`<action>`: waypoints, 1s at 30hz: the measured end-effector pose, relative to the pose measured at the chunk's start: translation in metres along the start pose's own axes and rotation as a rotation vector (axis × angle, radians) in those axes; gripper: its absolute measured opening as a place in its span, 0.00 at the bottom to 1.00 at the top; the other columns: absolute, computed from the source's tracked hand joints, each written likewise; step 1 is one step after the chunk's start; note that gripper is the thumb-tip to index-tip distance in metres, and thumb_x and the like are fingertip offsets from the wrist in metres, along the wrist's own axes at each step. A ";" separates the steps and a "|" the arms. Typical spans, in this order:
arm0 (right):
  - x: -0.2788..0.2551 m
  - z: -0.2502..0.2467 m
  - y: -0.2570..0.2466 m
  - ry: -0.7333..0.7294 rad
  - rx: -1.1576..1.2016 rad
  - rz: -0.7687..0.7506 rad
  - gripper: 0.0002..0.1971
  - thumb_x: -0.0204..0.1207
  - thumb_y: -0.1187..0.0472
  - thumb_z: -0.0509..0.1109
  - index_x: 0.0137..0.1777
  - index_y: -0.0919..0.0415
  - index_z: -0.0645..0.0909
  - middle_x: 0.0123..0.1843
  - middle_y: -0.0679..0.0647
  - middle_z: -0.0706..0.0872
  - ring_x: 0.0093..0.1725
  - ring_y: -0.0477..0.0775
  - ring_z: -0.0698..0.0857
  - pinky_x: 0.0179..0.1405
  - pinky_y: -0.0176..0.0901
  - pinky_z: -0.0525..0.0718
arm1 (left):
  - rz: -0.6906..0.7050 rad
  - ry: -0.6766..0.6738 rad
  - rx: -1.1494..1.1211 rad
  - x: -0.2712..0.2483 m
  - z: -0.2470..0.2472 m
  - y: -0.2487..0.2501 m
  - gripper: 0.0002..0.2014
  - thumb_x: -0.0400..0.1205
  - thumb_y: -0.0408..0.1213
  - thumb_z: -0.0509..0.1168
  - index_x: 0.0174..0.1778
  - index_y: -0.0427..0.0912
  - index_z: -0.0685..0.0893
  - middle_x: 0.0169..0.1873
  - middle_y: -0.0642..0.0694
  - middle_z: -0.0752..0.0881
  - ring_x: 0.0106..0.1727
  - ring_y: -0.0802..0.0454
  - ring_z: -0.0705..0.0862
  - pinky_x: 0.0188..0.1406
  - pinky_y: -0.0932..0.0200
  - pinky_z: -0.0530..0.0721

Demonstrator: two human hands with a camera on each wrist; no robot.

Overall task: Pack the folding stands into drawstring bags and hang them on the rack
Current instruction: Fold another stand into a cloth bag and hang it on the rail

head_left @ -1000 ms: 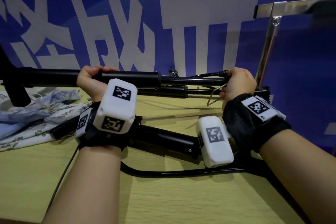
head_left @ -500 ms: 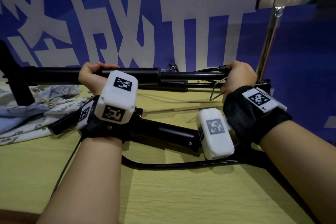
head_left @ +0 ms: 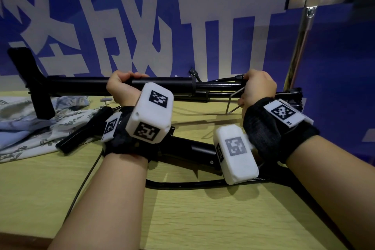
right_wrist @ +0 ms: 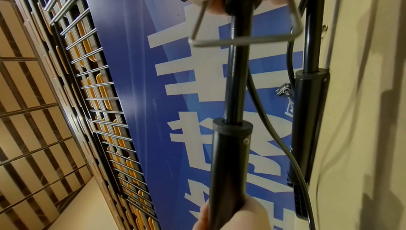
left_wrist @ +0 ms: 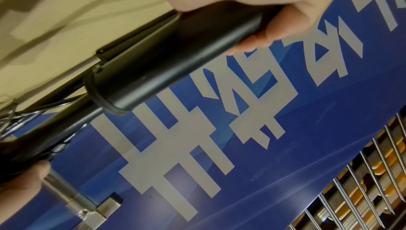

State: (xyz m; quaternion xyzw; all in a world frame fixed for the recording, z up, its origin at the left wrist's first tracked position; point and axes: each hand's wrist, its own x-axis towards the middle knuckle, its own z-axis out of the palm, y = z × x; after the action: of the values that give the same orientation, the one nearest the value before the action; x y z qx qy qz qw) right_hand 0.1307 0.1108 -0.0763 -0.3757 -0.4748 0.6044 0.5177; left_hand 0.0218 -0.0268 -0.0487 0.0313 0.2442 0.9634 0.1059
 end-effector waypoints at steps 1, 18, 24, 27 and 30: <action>-0.002 0.001 -0.001 0.013 0.016 0.006 0.10 0.77 0.65 0.60 0.34 0.57 0.75 0.33 0.50 0.74 0.32 0.53 0.74 0.27 0.43 0.72 | 0.009 -0.020 0.013 0.003 0.000 -0.001 0.14 0.79 0.26 0.51 0.27 0.42 0.64 0.27 0.40 0.70 0.24 0.47 0.72 0.16 0.69 0.75; -0.019 0.008 -0.004 -0.081 -0.013 0.079 0.12 0.80 0.65 0.58 0.34 0.54 0.73 0.35 0.53 0.73 0.31 0.50 0.71 0.31 0.42 0.70 | -0.010 -0.032 0.079 -0.006 0.002 -0.014 0.15 0.79 0.24 0.50 0.27 0.43 0.64 0.26 0.41 0.69 0.24 0.47 0.71 0.15 0.71 0.74; -0.021 0.008 -0.005 -0.093 -0.043 0.033 0.13 0.80 0.65 0.58 0.34 0.54 0.72 0.35 0.53 0.73 0.33 0.51 0.71 0.31 0.43 0.70 | -0.041 -0.030 0.063 -0.005 0.002 -0.014 0.15 0.79 0.25 0.51 0.27 0.43 0.63 0.27 0.42 0.69 0.25 0.48 0.71 0.15 0.71 0.74; -0.022 0.008 -0.004 -0.109 -0.051 0.050 0.12 0.80 0.65 0.58 0.35 0.54 0.73 0.35 0.53 0.73 0.31 0.50 0.71 0.30 0.42 0.69 | -0.053 -0.019 0.064 -0.003 0.001 -0.015 0.15 0.79 0.25 0.51 0.27 0.43 0.63 0.27 0.42 0.69 0.25 0.47 0.71 0.15 0.71 0.75; -0.022 0.008 -0.004 -0.121 -0.062 0.067 0.12 0.80 0.65 0.57 0.36 0.54 0.73 0.36 0.53 0.73 0.31 0.49 0.70 0.28 0.41 0.68 | -0.063 -0.014 0.092 -0.003 0.001 -0.014 0.15 0.79 0.26 0.51 0.27 0.43 0.63 0.26 0.43 0.69 0.21 0.49 0.72 0.15 0.71 0.75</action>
State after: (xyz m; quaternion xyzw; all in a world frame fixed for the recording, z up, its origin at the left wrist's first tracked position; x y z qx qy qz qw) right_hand 0.1282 0.0879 -0.0713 -0.3701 -0.5109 0.6280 0.4557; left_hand 0.0273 -0.0148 -0.0547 0.0353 0.2885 0.9470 0.1366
